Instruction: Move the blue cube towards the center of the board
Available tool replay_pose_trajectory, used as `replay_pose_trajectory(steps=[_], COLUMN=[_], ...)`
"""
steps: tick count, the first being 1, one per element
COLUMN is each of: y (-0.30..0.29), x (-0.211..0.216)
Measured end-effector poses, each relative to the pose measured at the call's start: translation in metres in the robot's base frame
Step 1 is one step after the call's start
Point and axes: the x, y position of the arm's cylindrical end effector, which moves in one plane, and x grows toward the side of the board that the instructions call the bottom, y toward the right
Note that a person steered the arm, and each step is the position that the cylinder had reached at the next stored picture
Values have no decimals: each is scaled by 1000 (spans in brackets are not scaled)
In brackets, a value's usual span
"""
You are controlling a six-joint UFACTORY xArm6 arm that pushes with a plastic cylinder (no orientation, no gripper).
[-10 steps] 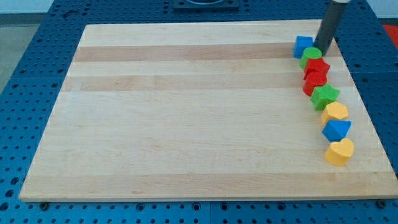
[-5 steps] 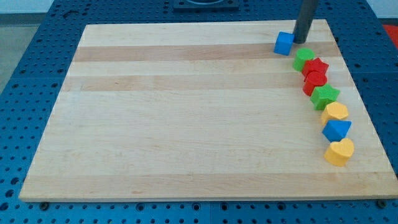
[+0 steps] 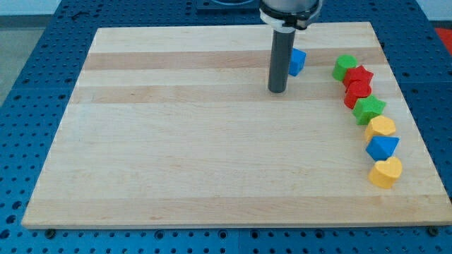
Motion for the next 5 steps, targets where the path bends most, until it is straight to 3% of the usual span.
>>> replay_pose_trajectory(steps=[3, 5], y=[83, 71], x=[-47, -65])
